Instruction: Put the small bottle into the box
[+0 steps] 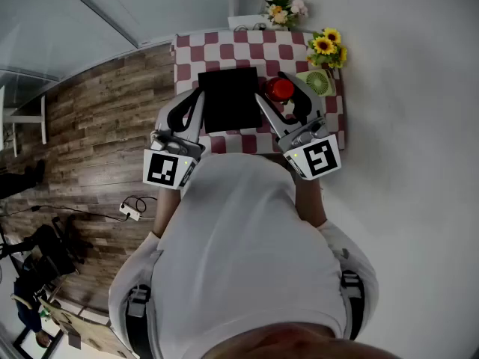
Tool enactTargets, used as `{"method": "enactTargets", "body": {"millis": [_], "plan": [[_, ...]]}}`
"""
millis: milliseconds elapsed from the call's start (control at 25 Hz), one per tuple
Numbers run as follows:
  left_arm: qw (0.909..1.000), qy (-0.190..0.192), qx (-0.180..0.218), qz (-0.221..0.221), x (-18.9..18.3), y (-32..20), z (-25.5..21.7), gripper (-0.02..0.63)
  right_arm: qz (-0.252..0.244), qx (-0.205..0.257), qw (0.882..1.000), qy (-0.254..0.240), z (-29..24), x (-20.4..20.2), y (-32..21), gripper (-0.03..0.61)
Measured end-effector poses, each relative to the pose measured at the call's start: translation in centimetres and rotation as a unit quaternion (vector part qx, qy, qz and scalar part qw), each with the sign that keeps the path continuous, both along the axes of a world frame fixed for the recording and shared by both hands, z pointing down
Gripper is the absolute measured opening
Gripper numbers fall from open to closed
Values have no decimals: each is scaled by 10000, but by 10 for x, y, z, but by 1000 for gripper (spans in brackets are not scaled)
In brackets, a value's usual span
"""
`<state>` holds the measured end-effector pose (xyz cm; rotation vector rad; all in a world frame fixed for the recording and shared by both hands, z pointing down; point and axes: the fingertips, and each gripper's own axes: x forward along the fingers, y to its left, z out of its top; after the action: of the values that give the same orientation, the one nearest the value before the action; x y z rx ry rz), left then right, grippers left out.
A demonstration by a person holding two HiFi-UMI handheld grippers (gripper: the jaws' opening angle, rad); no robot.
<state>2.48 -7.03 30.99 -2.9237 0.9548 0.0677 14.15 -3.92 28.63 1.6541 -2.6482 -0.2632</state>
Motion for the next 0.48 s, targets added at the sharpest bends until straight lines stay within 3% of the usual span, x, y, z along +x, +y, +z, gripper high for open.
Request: {"method": "enactTargets", "body": {"millis": [280,480], "plan": [[9999,127,-17,-91,-5,-1,-2,2,68,23,10000,-16,-4,3,-4,222],[9996,-183,-12,-196,-26,-6,10,2,87,-39,9999,-70,-1,-1,-5,224]]}}
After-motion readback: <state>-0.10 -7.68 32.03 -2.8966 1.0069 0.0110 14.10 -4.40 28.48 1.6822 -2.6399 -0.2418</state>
